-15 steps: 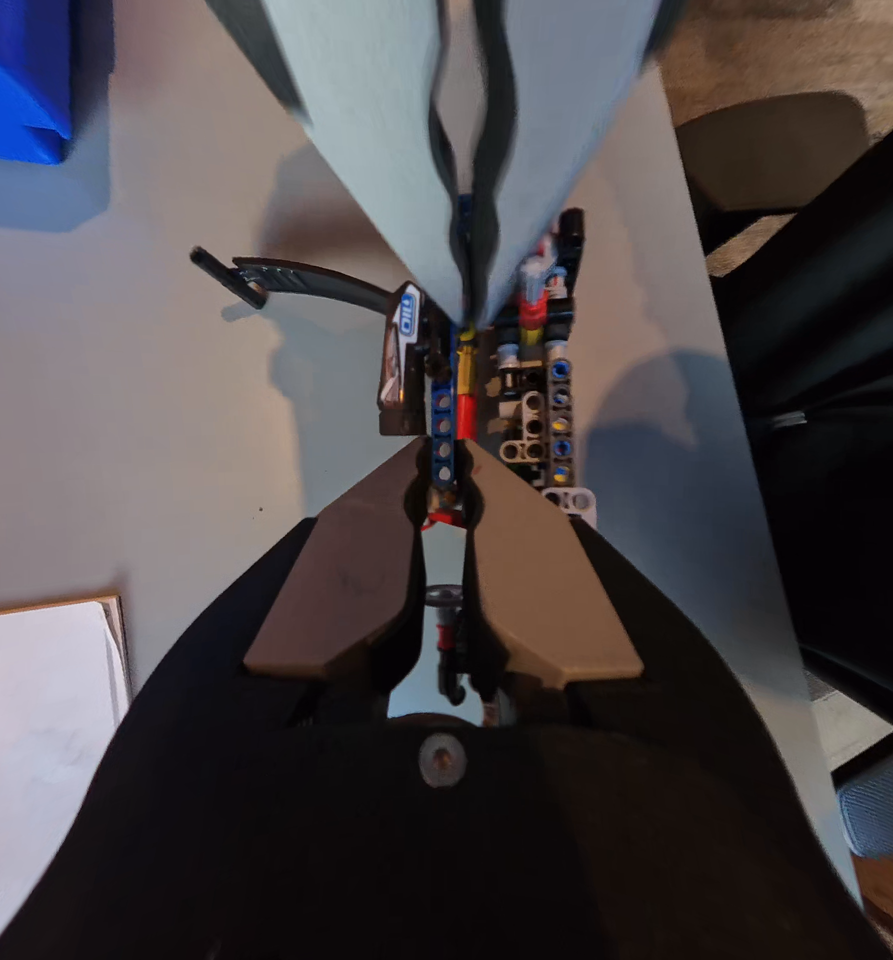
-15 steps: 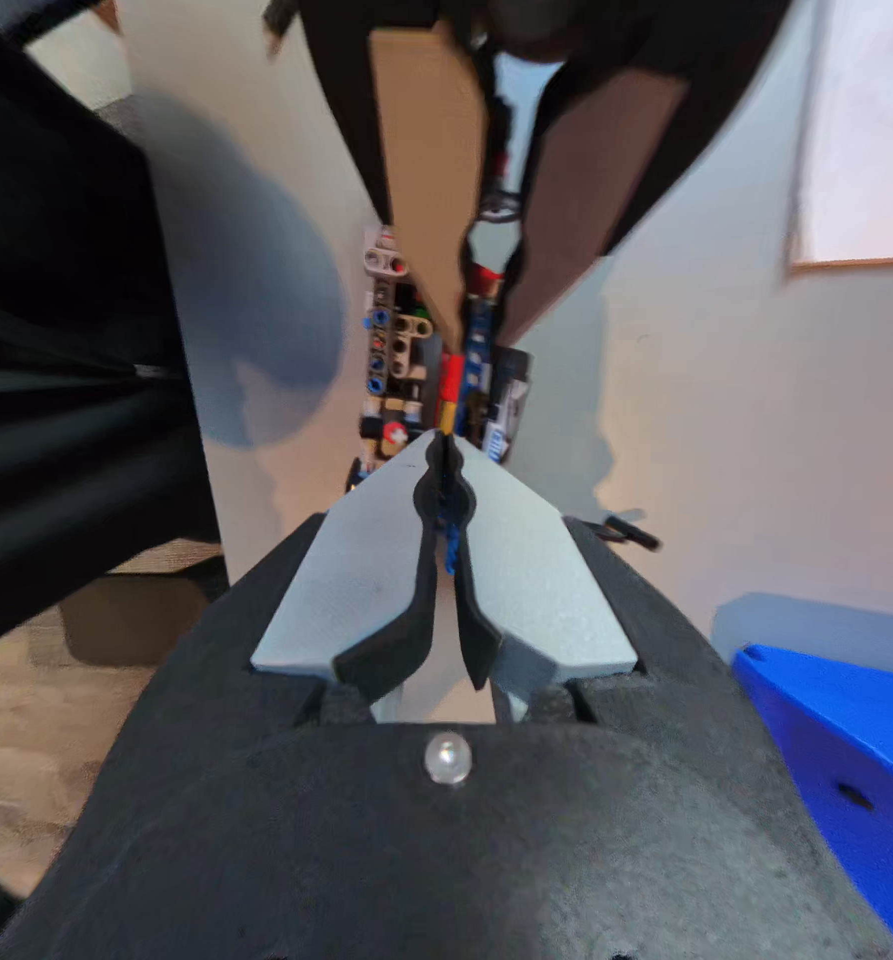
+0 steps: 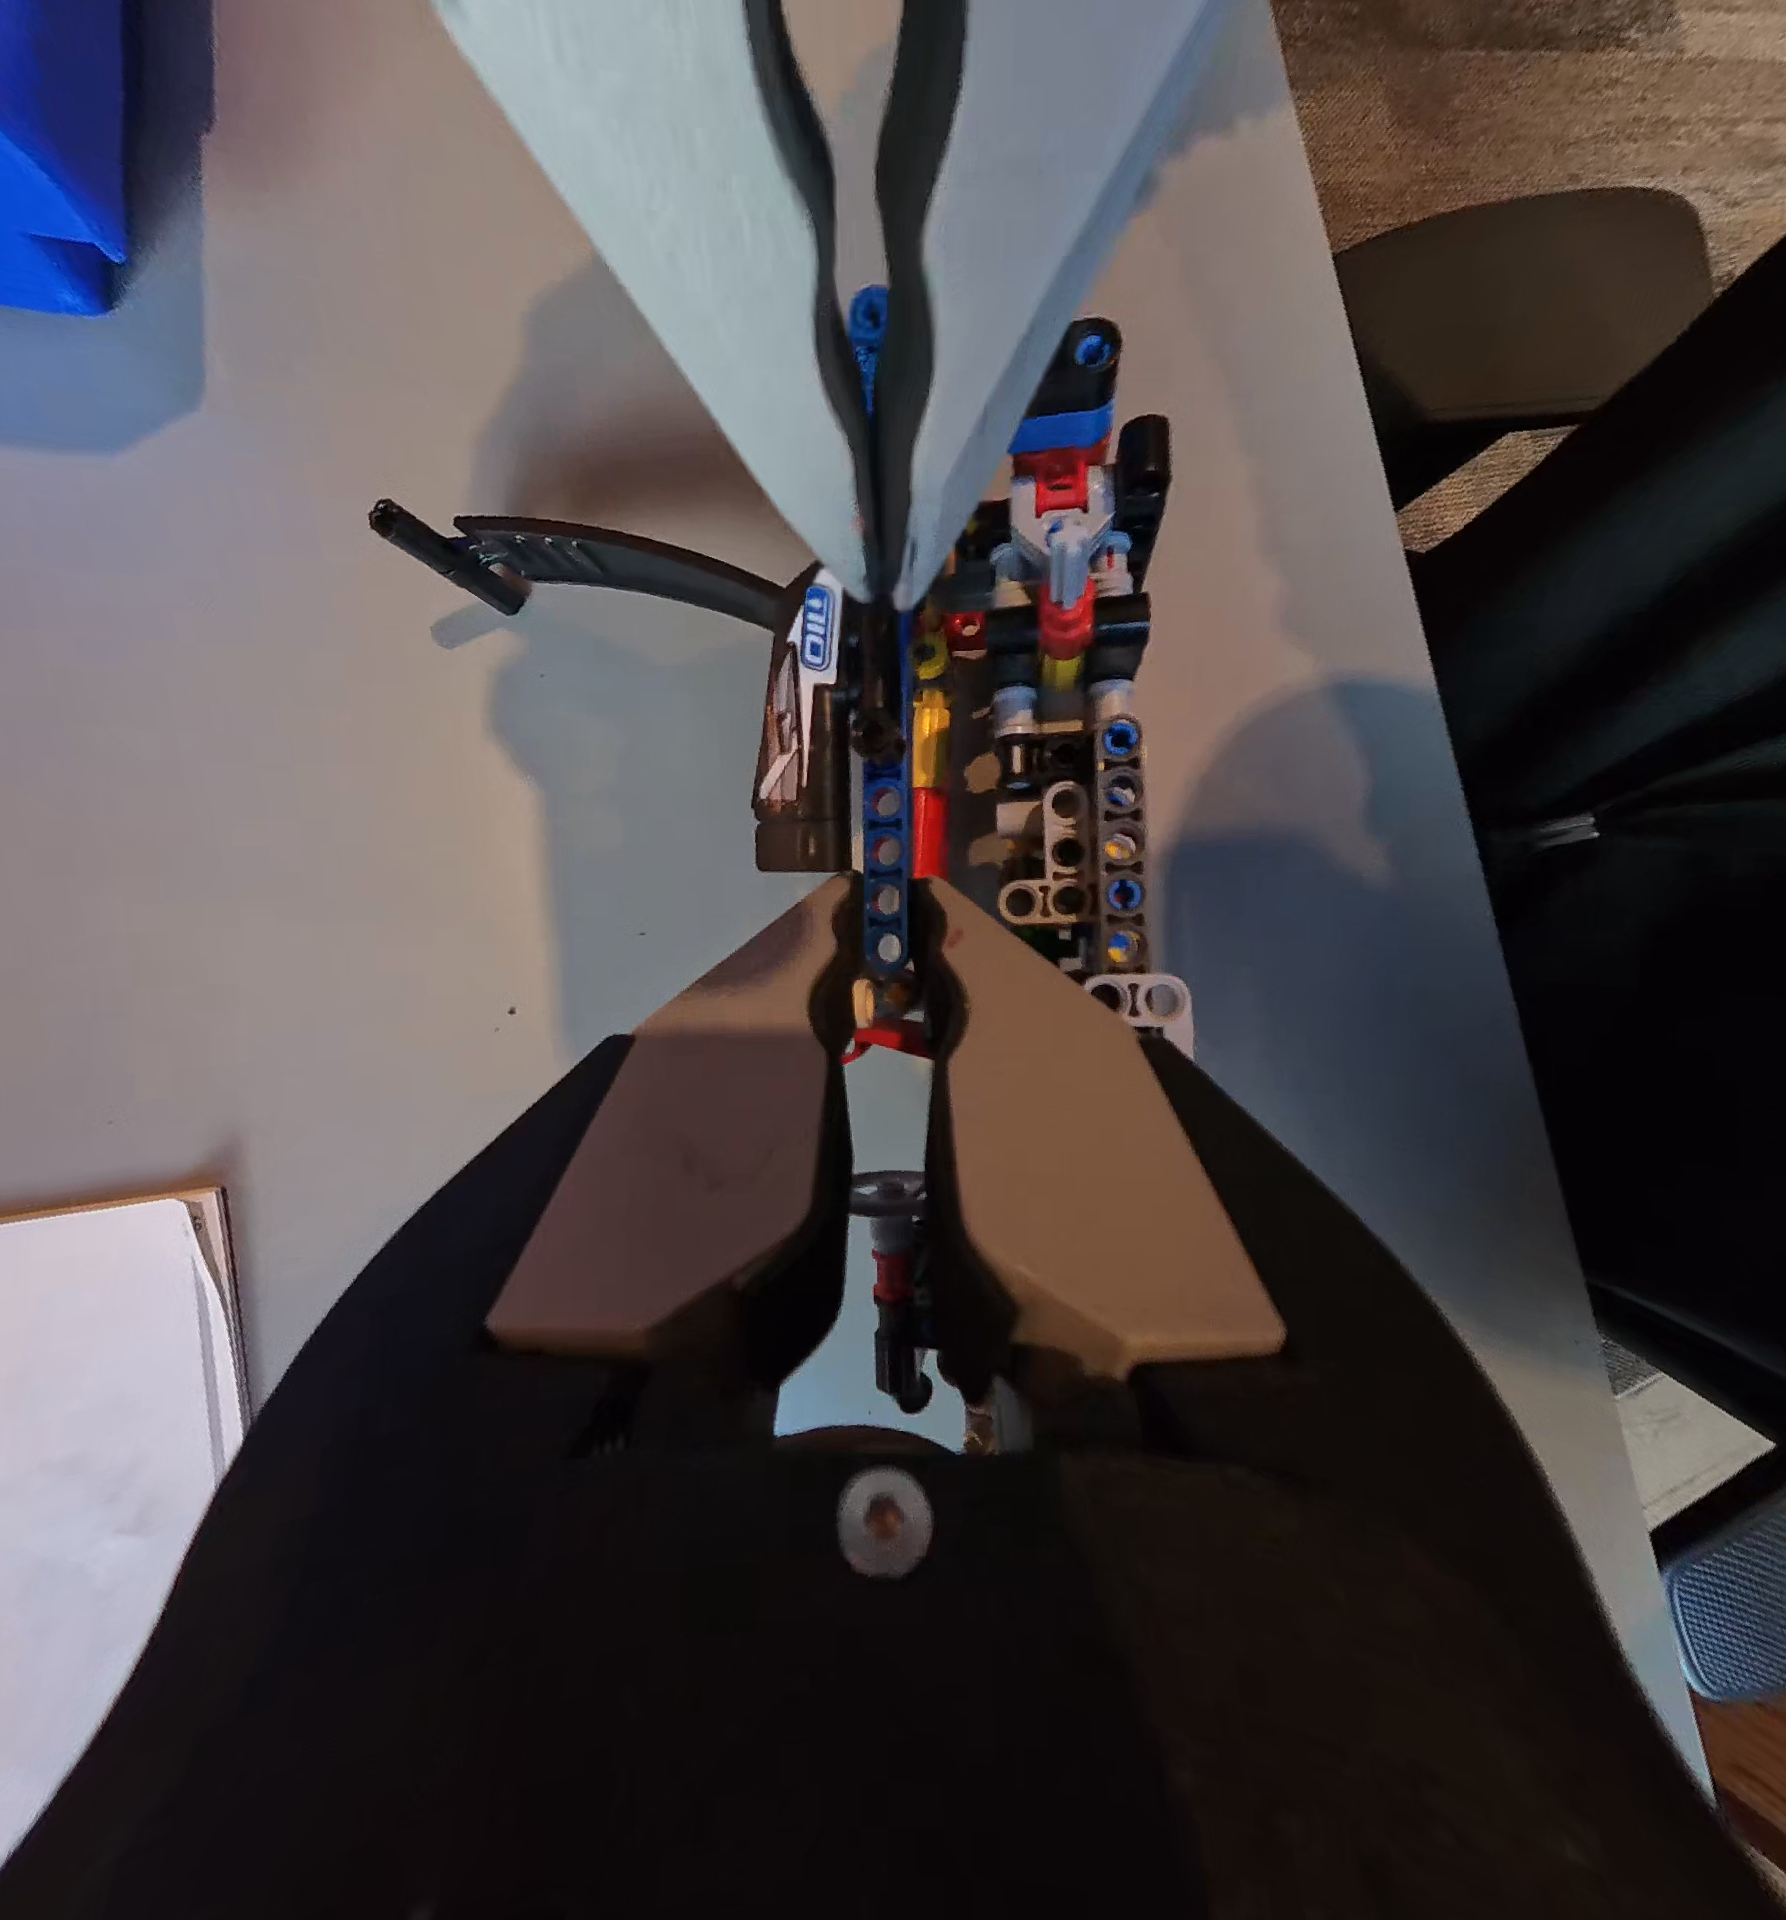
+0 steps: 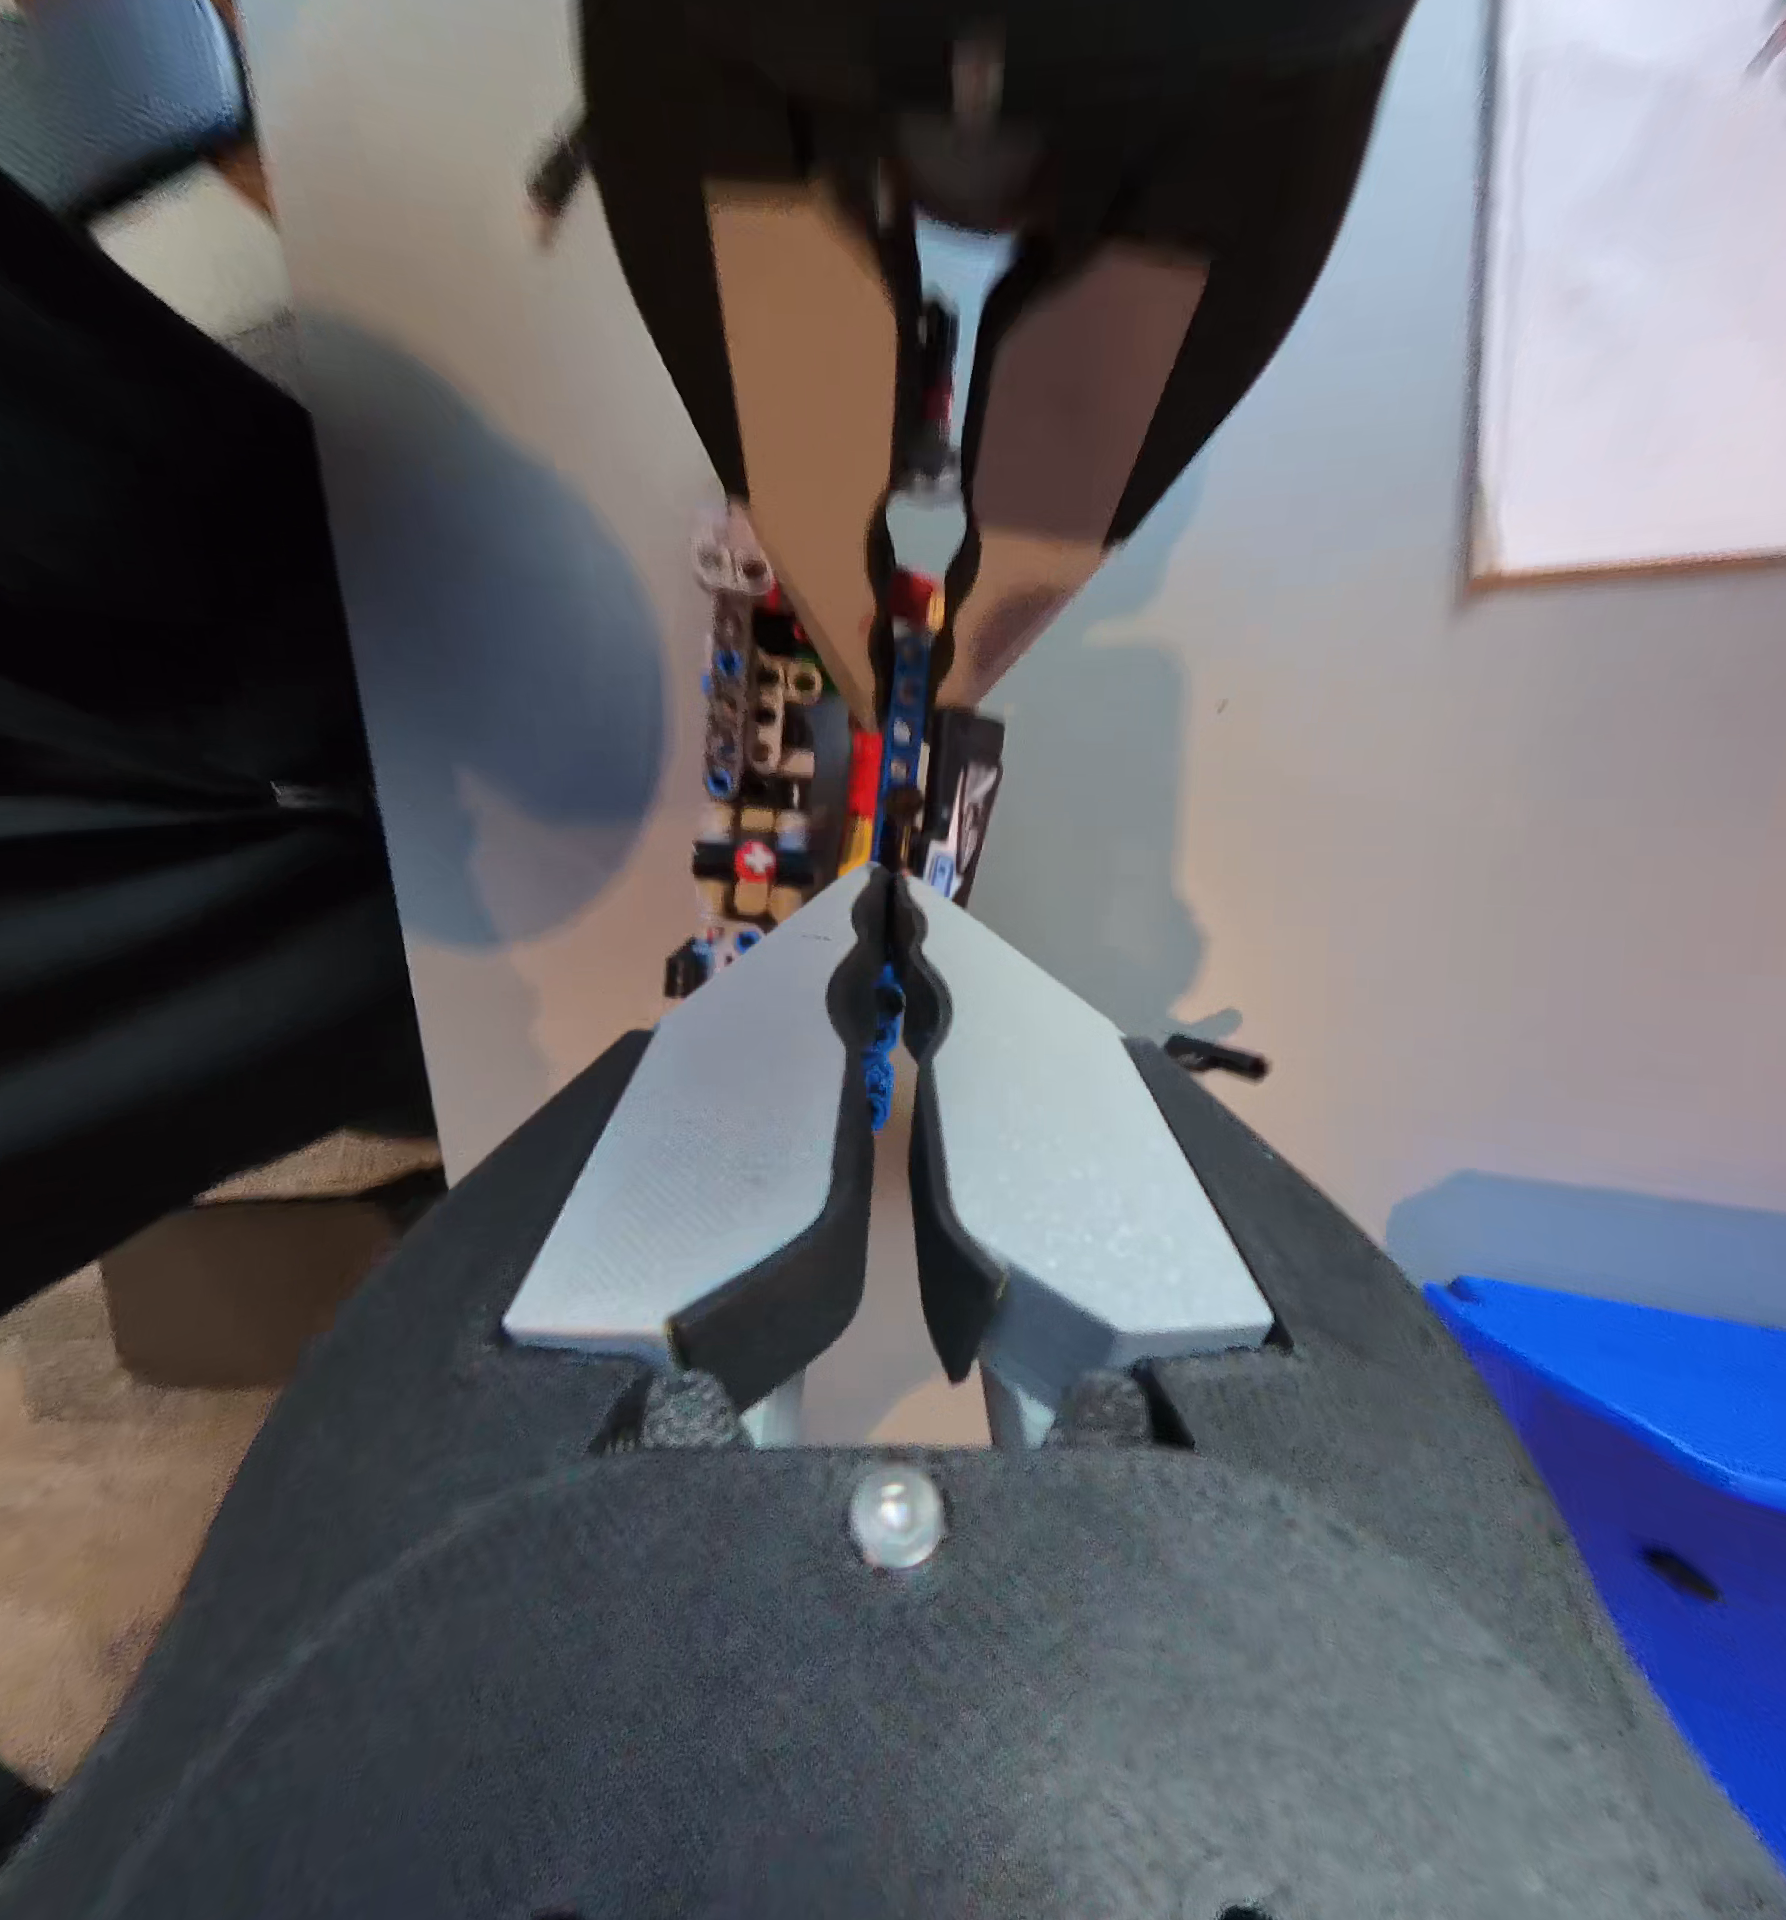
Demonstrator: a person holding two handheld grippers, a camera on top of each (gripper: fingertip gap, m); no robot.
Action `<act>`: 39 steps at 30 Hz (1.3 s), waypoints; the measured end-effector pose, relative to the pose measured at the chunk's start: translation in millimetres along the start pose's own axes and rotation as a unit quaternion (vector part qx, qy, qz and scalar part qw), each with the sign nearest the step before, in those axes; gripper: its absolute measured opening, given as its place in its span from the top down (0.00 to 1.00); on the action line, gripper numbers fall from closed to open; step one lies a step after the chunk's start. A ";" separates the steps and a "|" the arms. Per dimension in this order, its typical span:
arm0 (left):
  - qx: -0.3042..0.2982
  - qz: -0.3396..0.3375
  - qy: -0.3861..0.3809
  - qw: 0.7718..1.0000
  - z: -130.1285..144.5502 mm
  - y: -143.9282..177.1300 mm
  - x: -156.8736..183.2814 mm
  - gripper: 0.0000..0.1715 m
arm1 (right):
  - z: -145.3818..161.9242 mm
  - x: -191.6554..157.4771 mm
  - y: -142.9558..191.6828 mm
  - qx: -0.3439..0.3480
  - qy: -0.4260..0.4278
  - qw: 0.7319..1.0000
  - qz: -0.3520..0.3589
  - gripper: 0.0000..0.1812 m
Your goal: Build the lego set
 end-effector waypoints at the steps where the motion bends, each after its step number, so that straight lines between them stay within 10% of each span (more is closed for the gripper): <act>1: -0.007 0.003 0.002 1.000 1.9 -1.2 0.5 0.97 | 3.5 -2.7 -5.5 -0.009 -0.001 1.000 -0.007 1.00; 18: -0.012 0.012 -0.002 1.000 2.5 -3.6 3.6 0.97 | 6.1 -3.7 -2.0 0.005 -0.028 0.999 -0.018 1.00; 26: -0.041 -0.075 -0.100 0.991 -5.8 2.7 9.0 0.97 | 24.9 17.3 59.9 0.233 -0.150 0.954 0.115 1.00; 30: -0.085 -0.199 -0.192 0.957 -17.1 12.4 16.9 0.98 | 56.9 -19.4 38.9 0.294 -0.199 0.931 0.083 0.98; 32: -0.099 -0.279 -0.243 0.924 -21.1 14.9 16.4 0.97 | 64.0 -31.9 25.4 0.320 -0.196 0.922 0.091 0.69; 39: -0.099 -0.436 -0.334 0.830 -2.4 -15.1 27.7 0.96 | 74.7 -49.9 16.0 0.377 -0.174 0.896 0.159 0.65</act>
Point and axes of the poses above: each gripper's, where its closed fingertips meet, y back along the fingers, z out of its underside, x = y × z across the jaws, the point moved 2 cm from there along y, back along the fingers, and after that the axes turned 15 degrees about z, right-handed, at the moved point
